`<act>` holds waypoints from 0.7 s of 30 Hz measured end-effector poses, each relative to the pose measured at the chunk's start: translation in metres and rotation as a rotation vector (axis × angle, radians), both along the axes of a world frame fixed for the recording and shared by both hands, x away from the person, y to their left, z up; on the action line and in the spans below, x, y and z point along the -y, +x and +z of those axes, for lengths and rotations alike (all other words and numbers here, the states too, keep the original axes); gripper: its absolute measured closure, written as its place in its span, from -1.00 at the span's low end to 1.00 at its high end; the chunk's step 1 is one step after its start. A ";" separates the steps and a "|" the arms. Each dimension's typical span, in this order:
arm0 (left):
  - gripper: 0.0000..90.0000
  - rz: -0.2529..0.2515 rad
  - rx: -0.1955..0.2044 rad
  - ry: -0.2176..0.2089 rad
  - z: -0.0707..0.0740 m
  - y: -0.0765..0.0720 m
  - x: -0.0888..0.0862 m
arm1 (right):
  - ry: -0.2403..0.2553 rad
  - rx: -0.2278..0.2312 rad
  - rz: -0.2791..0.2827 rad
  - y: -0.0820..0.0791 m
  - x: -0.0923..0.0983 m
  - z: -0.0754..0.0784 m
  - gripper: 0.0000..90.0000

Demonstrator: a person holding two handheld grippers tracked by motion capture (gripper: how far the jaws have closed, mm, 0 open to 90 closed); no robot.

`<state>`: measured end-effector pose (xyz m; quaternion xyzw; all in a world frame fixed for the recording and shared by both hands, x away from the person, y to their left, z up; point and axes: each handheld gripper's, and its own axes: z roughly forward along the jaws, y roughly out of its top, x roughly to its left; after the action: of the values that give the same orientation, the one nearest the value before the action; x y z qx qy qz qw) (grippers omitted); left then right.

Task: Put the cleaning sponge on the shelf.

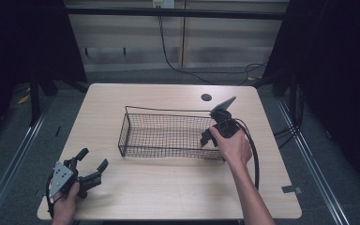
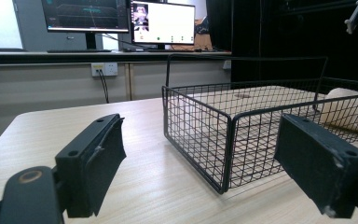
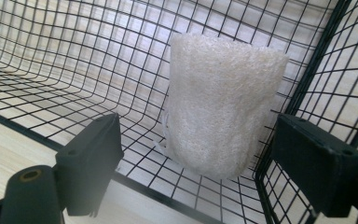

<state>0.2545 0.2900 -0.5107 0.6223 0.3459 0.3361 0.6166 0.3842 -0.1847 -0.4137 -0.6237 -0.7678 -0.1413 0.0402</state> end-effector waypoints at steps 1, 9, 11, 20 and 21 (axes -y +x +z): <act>-0.66 0.000 0.000 0.000 0.000 0.000 0.000 | 0.003 0.005 0.002 -0.001 0.000 0.001 -0.65; -0.66 0.000 0.000 0.000 0.000 0.000 0.000 | 0.032 0.075 0.062 -0.011 0.003 0.009 -0.59; -0.66 0.000 0.000 0.000 0.000 0.000 0.000 | 0.045 0.086 0.066 -0.013 0.004 0.011 -0.59; -0.66 0.000 0.000 0.000 0.000 0.000 0.000 | 0.117 0.133 0.072 -0.028 0.015 0.013 -0.58; -0.66 0.000 0.000 0.004 0.000 0.000 0.000 | 0.130 0.138 0.073 -0.030 0.016 0.014 -0.58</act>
<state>0.2545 0.2902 -0.5107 0.6234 0.3454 0.3368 0.6153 0.3542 -0.2008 -0.3998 -0.5799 -0.7803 -0.2319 0.0327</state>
